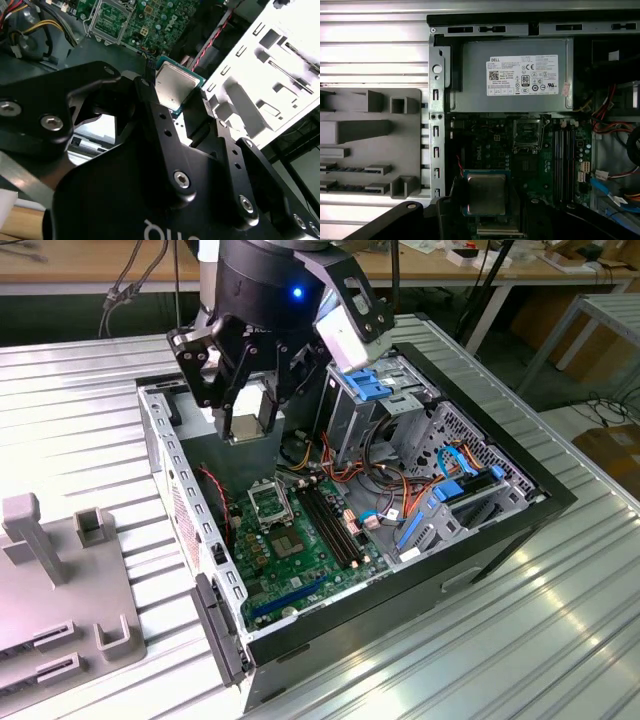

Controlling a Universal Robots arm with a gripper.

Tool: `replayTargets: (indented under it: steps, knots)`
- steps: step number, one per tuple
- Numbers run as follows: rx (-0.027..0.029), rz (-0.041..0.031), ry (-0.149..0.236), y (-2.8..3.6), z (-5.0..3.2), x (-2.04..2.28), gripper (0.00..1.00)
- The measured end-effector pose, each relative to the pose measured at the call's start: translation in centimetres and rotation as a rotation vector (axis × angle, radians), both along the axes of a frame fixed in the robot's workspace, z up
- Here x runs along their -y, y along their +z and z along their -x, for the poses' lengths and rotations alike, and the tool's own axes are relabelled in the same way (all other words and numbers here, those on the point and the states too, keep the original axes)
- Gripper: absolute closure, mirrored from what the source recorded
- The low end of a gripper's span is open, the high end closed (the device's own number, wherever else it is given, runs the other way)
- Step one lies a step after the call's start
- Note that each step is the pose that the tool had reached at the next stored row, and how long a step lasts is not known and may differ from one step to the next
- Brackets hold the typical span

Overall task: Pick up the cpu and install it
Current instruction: 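Pick up the cpu and move it towards the insertion slot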

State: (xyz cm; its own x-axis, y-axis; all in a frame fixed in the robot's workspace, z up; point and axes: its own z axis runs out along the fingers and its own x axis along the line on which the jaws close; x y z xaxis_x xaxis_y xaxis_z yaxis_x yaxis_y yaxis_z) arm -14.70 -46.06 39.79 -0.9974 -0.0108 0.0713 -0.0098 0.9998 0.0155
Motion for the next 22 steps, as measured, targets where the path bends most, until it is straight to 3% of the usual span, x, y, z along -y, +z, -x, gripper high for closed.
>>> replayTargets:
  steps: [1,15,22]
  knots:
    - [0.0000,0.0000,0.000,0.00,-0.85,0.00,0.53]
    - [0.0001,-0.0001,0.000,0.00,-1.09,0.00,0.53]
    - [0.0000,0.0002,0.000,-0.02,-2.10,0.00,0.53]
